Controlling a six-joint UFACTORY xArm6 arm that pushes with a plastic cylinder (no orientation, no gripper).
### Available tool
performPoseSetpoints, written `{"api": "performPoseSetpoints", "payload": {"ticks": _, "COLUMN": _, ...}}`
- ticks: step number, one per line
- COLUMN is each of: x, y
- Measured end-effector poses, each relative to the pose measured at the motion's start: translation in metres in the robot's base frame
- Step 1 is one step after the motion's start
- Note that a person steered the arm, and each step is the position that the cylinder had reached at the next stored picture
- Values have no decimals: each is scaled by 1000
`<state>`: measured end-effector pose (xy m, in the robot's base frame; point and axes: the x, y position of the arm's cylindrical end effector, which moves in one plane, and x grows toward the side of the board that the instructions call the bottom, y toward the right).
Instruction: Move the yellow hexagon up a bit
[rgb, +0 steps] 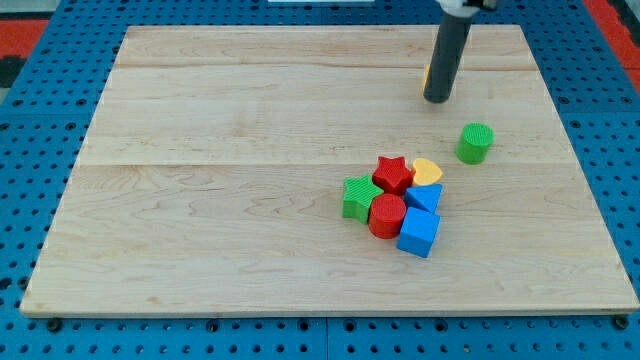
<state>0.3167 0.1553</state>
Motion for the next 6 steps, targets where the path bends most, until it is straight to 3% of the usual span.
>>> {"api": "performPoseSetpoints", "payload": {"ticks": 1, "x": -44, "y": 17}}
{"api": "performPoseSetpoints", "payload": {"ticks": 2, "x": -28, "y": -11}}
{"api": "performPoseSetpoints", "payload": {"ticks": 3, "x": -42, "y": -44}}
{"api": "performPoseSetpoints", "payload": {"ticks": 4, "x": -51, "y": 21}}
{"api": "performPoseSetpoints", "payload": {"ticks": 5, "x": -37, "y": 25}}
{"api": "performPoseSetpoints", "payload": {"ticks": 6, "x": 40, "y": 87}}
